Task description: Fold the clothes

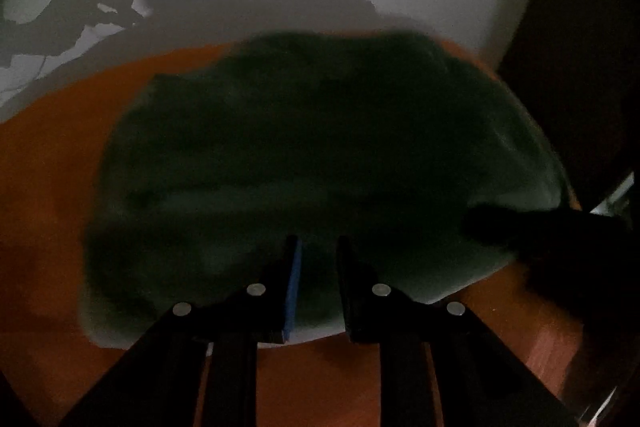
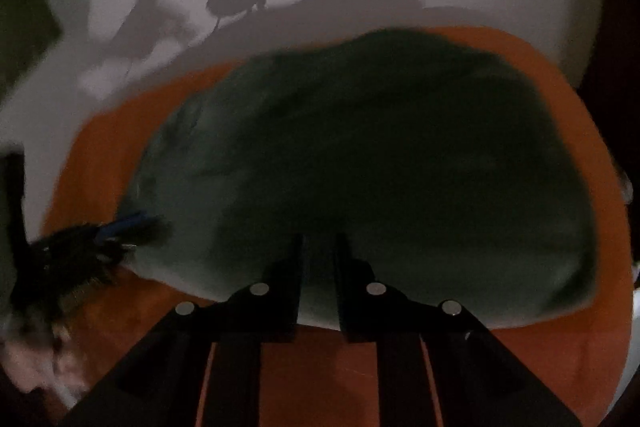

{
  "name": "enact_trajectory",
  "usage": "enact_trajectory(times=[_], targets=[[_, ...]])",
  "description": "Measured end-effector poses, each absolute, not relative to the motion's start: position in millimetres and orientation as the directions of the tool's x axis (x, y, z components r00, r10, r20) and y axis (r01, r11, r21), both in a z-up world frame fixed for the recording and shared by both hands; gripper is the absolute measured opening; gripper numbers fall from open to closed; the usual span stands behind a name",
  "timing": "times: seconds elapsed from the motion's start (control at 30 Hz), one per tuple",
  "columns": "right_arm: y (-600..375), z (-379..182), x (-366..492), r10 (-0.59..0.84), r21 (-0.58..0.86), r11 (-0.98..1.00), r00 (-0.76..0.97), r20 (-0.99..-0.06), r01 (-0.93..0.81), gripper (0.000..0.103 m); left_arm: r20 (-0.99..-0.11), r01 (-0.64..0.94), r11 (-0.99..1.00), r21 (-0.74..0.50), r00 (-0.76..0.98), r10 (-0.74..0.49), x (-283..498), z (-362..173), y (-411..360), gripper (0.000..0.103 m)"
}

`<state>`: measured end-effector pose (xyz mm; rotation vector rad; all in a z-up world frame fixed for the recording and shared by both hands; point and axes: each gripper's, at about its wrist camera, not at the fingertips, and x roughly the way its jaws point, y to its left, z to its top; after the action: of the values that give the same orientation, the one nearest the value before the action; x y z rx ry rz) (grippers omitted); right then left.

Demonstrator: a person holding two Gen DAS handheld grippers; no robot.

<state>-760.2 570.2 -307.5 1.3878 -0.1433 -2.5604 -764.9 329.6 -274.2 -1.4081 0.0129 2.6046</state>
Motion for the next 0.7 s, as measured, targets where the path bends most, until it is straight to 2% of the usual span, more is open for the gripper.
enact_trajectory(times=[0.07, 0.13, 0.2, 0.27, 0.33, 0.4, 0.47, 0.57, 0.7], targets=[[561, -322, -762, -0.205, 0.139, -0.977, -0.515, -0.833, 0.164, 0.012, -0.848, -0.173, -0.985, 0.003, -0.522, 0.089, -765, -296, 346, 0.022], [559, -332, -763, -0.167, 0.09, -0.981, -0.508, -0.845, 0.173, 0.009, -0.834, -0.216, -0.975, 0.044, -0.545, 0.083, -757, -296, 344, 0.022], [567, -336, -771, -0.118, 0.035, -0.985, -0.51, -0.852, 0.17, 0.0, -0.822, -0.203, -0.975, 0.092, -0.569, 0.041, -749, -292, 321, 0.022], [594, -342, -776, -0.105, 0.018, -0.984, -0.491, -0.865, 0.178, 0.0, -0.815, -0.17, -0.978, 0.125, -0.579, -0.004, -745, -291, 293, 0.023], [628, -342, -775, -0.083, 0.007, -0.987, -0.478, -0.875, 0.16, 0.0, -0.833, -0.093, -0.987, 0.132, -0.551, -0.059, -744, -296, 255, 0.025], [660, -337, -772, 0.0, -0.039, -0.997, -0.483, -0.876, 0.071, 0.0, -0.861, -0.054, -0.995, 0.084, -0.507, -0.046, -744, -305, 225, 0.024], [699, -335, -767, 0.072, -0.061, -0.997, -0.469, -0.88, -0.039, 0.0, -0.859, -0.081, -0.993, 0.09, -0.511, -0.036, -740, -303, 221, 0.024], [758, -345, -757, 0.052, 0.042, -0.974, -0.401, -0.914, -0.222, 0.0, -0.845, -0.095, -0.985, 0.147, -0.53, -0.074, -731, -291, 229, 0.025], [710, -293, -739, 0.038, 0.036, -0.989, -0.479, -0.877, -0.146, 0.002, -0.835, -0.058, -0.997, 0.06, -0.55, -0.018, -712, -263, 229, 0.027]])
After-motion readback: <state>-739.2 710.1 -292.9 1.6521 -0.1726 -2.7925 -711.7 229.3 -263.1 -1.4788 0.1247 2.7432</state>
